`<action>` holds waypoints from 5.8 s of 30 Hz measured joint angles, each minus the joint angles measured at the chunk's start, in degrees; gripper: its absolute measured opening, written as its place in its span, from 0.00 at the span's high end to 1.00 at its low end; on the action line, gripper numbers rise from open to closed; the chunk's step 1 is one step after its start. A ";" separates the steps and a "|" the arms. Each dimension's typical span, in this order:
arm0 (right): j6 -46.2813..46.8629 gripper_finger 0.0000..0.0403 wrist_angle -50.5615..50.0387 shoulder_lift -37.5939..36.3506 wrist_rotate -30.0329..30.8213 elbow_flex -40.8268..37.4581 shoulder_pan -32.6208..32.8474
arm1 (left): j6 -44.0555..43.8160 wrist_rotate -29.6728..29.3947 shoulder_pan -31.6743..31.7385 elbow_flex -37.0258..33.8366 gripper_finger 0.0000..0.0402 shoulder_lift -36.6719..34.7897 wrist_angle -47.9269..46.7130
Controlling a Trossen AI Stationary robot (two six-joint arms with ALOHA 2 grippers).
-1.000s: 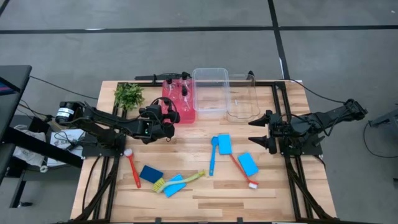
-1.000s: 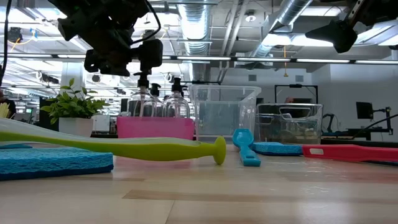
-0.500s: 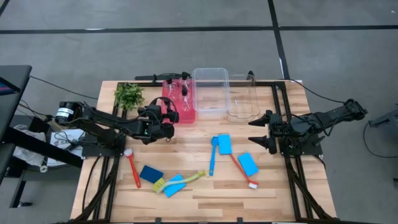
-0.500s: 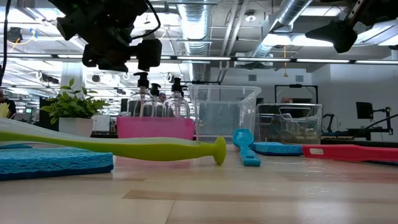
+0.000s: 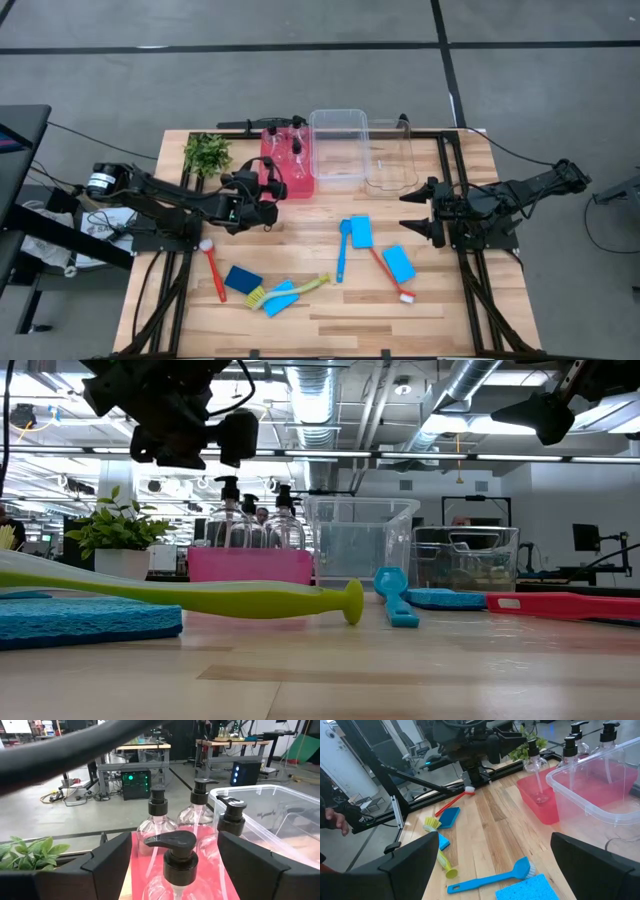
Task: Pick & Place Kitchen Sink Supplies
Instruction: Put the right red dishwashing brush into the transparent white bin
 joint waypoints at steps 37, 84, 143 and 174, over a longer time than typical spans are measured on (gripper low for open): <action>-0.01 0.06 0.00 0.01 0.01 0.00 0.02 | 13.89 33.40 -16.08 0.00 0.26 -35.43 1.27; -5.82 0.06 1.10 -0.01 0.62 0.00 -0.41 | 10.78 53.74 -16.42 -39.60 0.26 -60.29 26.15; 5.43 0.06 87.43 47.88 -22.35 5.90 -8.37 | 13.00 51.89 -16.34 -39.50 0.26 -60.18 32.98; 23.69 0.06 -21.46 47.15 -27.98 29.12 -5.85 | 12.36 51.93 -16.34 -39.50 0.26 -60.19 33.24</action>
